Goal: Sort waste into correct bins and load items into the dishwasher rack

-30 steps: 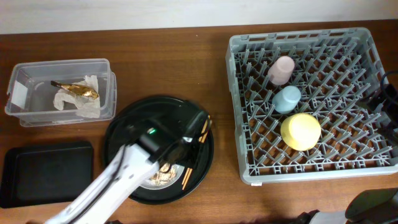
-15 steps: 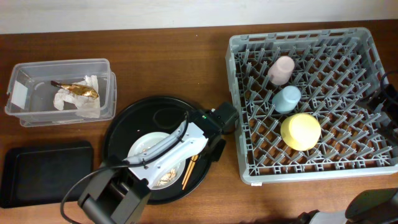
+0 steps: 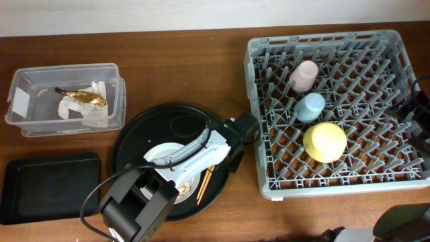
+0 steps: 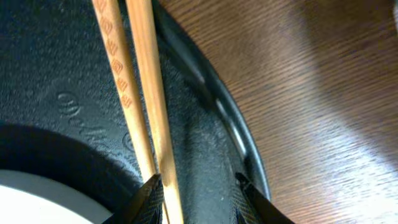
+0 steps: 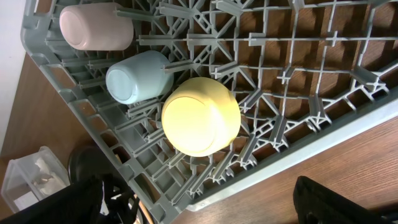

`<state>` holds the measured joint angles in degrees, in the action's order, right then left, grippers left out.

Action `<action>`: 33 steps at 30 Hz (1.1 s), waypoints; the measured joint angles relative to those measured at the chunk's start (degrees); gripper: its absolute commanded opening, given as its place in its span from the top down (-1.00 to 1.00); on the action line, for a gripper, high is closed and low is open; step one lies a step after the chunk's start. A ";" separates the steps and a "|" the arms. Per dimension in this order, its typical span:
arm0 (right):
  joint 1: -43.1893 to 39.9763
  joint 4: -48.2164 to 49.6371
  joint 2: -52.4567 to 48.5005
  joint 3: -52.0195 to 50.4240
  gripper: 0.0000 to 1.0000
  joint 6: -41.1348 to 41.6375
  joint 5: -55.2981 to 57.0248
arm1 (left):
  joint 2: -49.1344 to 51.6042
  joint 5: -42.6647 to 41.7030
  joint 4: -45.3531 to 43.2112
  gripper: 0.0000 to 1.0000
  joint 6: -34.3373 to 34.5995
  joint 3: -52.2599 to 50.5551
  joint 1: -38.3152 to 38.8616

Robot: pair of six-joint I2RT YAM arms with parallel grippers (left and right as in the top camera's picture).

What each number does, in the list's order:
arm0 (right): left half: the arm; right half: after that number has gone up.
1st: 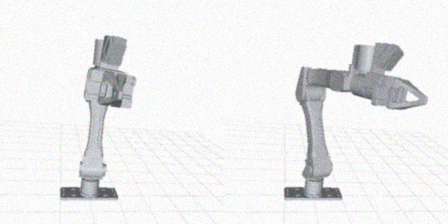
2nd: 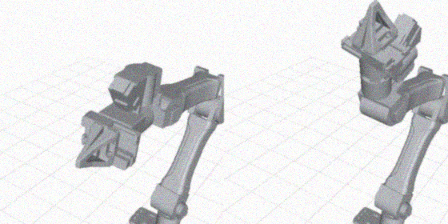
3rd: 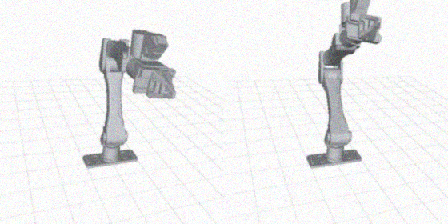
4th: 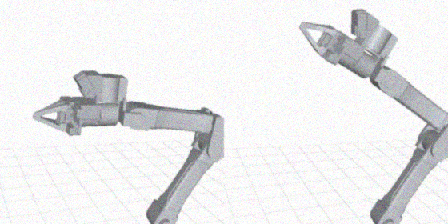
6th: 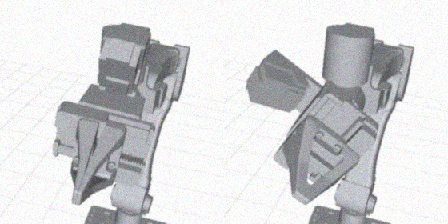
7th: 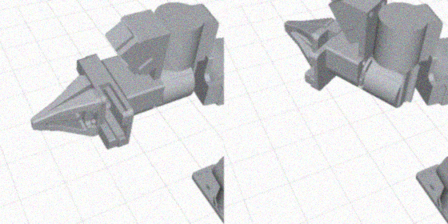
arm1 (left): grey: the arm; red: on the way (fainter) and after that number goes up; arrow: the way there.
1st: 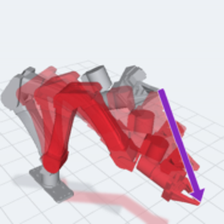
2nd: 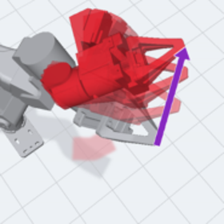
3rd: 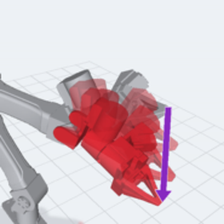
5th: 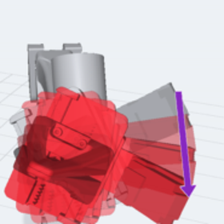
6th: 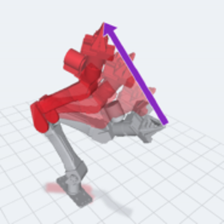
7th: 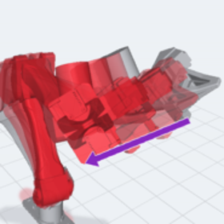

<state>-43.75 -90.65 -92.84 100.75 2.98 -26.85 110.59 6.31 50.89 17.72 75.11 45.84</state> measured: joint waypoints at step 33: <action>0.00 -0.02 0.00 0.00 -0.97 0.00 0.00 | -0.22 1.25 -6.34 0.98 -0.37 -3.58 -0.61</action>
<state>-43.75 -90.67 -92.84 100.75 2.98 -26.85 110.37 7.55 44.56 17.34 71.53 45.23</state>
